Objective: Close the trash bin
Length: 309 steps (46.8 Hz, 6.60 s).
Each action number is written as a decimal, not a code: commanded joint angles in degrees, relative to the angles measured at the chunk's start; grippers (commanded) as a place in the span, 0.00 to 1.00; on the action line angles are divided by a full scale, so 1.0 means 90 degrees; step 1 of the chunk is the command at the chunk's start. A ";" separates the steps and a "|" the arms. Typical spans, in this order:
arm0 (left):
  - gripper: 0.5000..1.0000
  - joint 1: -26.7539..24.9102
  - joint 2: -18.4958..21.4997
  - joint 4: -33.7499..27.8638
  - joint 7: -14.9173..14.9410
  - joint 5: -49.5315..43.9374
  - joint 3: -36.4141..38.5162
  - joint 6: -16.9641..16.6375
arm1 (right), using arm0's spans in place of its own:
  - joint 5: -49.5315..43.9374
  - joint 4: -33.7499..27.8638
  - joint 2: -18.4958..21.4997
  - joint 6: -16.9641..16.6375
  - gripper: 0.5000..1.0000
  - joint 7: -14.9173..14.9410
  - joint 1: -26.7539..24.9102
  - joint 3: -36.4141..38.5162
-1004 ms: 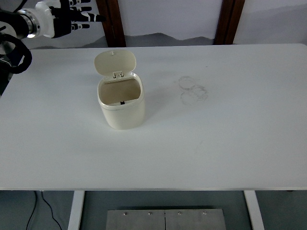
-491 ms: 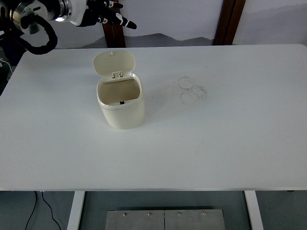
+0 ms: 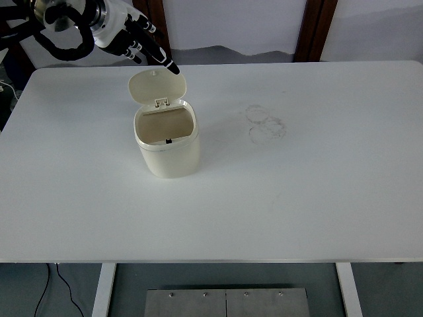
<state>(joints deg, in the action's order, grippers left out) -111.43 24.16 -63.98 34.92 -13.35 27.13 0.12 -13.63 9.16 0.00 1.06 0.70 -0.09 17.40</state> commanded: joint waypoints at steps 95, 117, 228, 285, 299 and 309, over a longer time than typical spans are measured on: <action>1.00 -0.0500 -0.0721 -0.0195 0.0009 -0.0186 0.0560 0.0709 | 0.0000 -0.0002 0.0000 0.0000 0.99 -0.0156 0.0010 0.0000; 1.00 -0.0276 -0.1181 -0.0196 0.0009 -0.0421 0.0550 0.0650 | 0.0000 0.0007 0.0000 0.0000 0.99 -0.0215 0.0010 -0.0010; 1.00 -0.0237 -0.0624 -0.1172 0.0009 -0.0430 0.0667 0.0367 | -0.0009 -0.0002 0.0000 0.0000 0.99 -0.0371 0.0020 -0.0010; 1.00 0.0056 -0.0624 -0.1192 0.0009 -0.0430 0.0892 0.0231 | -0.0009 0.0007 0.0000 0.0000 0.99 -0.0371 0.0020 -0.0010; 1.00 -0.0002 -0.0605 -0.1162 0.0009 -0.0430 0.0882 0.0240 | -0.0009 -0.0002 0.0000 0.0000 0.99 -0.0371 0.0020 -0.0010; 1.00 -0.0266 -0.0605 -0.1123 0.0009 -0.0430 0.0843 0.0279 | -0.0009 0.0007 0.0000 0.0000 0.99 -0.0371 0.0020 -0.0010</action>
<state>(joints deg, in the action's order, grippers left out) -112.95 18.72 -74.27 35.10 -17.24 34.90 2.41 -13.71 9.22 0.00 1.05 -2.63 0.09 17.31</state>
